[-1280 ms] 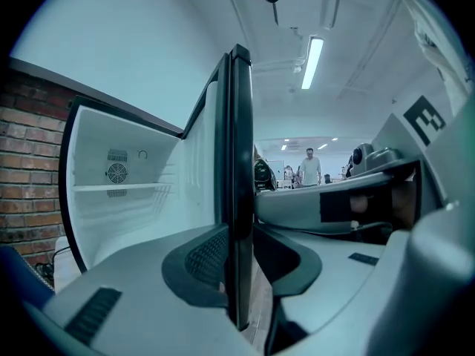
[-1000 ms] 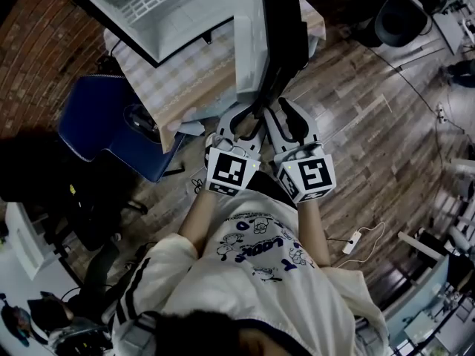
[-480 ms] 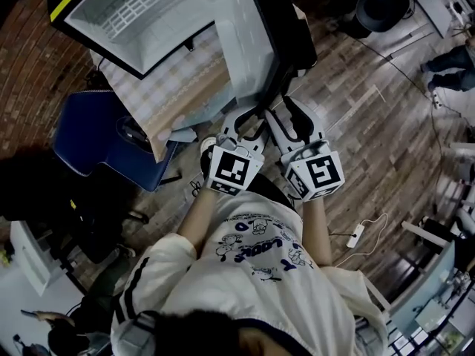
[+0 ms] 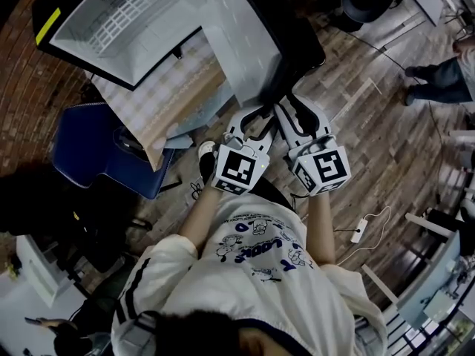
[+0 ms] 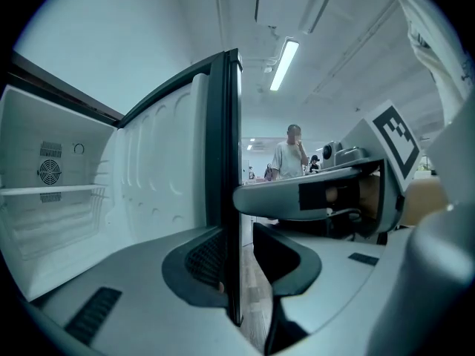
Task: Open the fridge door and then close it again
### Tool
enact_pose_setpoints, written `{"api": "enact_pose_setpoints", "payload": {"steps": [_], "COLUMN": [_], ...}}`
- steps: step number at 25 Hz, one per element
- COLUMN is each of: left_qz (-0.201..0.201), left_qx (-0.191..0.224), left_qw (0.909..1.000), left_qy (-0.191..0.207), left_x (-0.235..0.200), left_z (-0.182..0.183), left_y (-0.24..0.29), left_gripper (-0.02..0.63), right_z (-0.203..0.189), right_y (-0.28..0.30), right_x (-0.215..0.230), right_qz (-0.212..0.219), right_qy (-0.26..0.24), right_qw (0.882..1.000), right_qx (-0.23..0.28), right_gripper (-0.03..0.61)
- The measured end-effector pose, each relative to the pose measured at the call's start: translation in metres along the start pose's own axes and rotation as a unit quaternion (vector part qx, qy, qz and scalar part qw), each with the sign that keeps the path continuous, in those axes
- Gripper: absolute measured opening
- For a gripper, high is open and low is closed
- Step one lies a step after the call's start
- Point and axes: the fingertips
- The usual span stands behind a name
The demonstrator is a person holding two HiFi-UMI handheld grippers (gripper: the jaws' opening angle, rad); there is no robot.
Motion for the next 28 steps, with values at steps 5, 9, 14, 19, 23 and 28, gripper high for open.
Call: {"api": "enact_pose_setpoints", "payload": {"steps": [5, 9, 14, 19, 23, 28], "left_qz": [-0.010, -0.013, -0.018, -0.023, -0.027, -0.029], "left_qx": [0.005, 0.007, 0.006, 0.003, 0.001, -0.001], "left_qw": [0.9999, 0.9999, 0.9998, 0.9997, 0.9996, 0.9996], "left_qy": [0.002, 0.003, 0.005, 0.006, 0.007, 0.007], "left_x": [0.005, 0.006, 0.007, 0.009, 0.008, 0.007], "left_z": [0.006, 0.009, 0.010, 0.009, 0.009, 0.009], "left_y": [0.011, 0.016, 0.020, 0.023, 0.026, 0.027], "left_gripper": [0.115, 0.115, 0.115, 0.115, 0.115, 0.115], "right_z": [-0.001, -0.003, -0.003, -0.005, -0.005, -0.005], "right_y": [-0.001, 0.000, -0.001, -0.003, -0.004, -0.004], "right_x": [0.015, 0.026, 0.041, 0.057, 0.067, 0.077], "right_qz": [-0.007, -0.014, -0.027, -0.037, -0.045, -0.051], "right_qy": [-0.007, -0.007, -0.002, -0.004, -0.005, -0.004], "right_qw": [1.000, 1.000, 1.000, 0.999, 0.999, 0.999], "right_qx": [0.000, 0.001, 0.001, 0.004, 0.005, 0.002], "right_gripper": [0.137, 0.138, 0.137, 0.134, 0.133, 0.133]}}
Point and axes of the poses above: the fingertips, and each gripper's own axes: y forward along the fingers, x to its right, z out of its top, and after that the axes turned 8 degrees about -y, right-handed
